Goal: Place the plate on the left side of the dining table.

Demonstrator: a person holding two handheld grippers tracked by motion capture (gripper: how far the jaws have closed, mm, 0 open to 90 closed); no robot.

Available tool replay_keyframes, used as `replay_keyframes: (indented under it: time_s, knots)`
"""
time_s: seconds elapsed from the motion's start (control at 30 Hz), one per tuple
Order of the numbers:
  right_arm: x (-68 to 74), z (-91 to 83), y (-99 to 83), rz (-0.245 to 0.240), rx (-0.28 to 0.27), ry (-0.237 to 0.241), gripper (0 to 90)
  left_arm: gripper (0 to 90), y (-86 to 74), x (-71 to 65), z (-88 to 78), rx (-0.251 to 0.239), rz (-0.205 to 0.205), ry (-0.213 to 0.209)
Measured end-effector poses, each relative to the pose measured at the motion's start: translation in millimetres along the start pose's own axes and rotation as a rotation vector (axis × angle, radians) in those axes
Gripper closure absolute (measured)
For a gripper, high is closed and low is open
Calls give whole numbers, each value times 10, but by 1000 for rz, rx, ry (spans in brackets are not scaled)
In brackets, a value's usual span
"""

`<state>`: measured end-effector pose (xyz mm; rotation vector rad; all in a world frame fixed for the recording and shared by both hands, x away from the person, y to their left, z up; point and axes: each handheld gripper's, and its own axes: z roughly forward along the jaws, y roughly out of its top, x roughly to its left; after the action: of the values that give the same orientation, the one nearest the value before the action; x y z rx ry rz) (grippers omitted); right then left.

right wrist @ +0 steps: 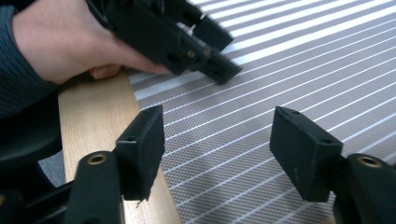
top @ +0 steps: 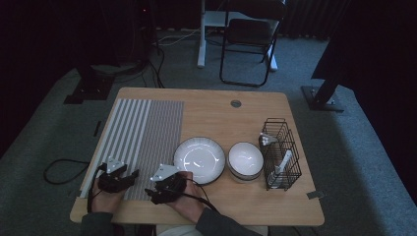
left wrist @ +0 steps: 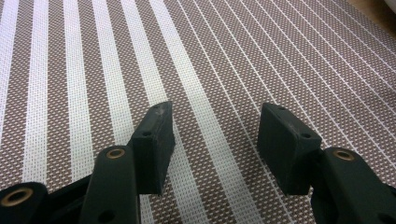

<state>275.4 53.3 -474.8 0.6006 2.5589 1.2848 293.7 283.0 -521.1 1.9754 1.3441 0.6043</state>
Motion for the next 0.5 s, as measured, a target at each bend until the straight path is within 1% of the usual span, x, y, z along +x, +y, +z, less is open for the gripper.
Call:
replay_keyframes:
  time_s: [0.23,0.33,0.4,0.5]
  knots:
    - [-153,-216,48,21,-42,-34,407,465,0,-1,0,-1,2,1]
    - [-221,-297,45,27,-45,-52,416,464,-2,7,-1,-3,-4,-5]
    - [-258,-350,33,20,-44,-75,416,468,-4,14,-3,-6,-13,-9]
    - [-316,-429,1,21,-43,-104,416,469,-3,6,-4,-3,-3,-2]
